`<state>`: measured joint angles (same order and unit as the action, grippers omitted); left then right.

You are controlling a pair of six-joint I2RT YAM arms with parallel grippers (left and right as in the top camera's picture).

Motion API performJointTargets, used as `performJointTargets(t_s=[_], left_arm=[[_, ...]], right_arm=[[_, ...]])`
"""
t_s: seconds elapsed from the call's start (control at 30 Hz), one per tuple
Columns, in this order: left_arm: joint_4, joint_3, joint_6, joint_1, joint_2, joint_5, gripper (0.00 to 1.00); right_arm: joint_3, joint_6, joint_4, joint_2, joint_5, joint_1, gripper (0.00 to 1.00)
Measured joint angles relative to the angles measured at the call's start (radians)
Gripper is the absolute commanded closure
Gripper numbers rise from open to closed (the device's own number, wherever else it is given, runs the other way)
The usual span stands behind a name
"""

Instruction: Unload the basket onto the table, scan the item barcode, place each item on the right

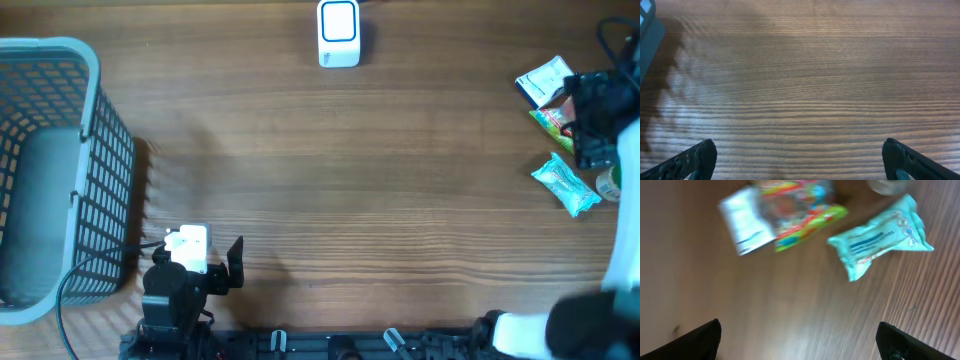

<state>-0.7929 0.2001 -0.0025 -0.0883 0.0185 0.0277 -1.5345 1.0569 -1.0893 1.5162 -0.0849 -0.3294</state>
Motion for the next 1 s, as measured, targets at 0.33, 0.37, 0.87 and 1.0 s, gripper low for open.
performJointTargets(t_s=[0.33,0.37,0.87,1.0], left_arm=[[0.000,0.000,0.000,0.000,0.000,0.000,0.00],[0.000,0.000,0.000,0.000,0.000,0.000,0.00],[0.000,0.000,0.000,0.000,0.000,0.000,0.00],[0.002,0.000,0.000,0.000,0.000,0.000,0.00]], right_arm=[[-0.013,-0.187,-0.138,-0.459,0.037,0.005,0.00],[-0.013,-0.192,-0.138,-0.478,0.038,0.005,0.00],[0.278,-0.356,0.302,-0.731,0.052,0.094,0.00],[0.549,-0.439,0.597,-0.993,0.064,0.164,0.00]])
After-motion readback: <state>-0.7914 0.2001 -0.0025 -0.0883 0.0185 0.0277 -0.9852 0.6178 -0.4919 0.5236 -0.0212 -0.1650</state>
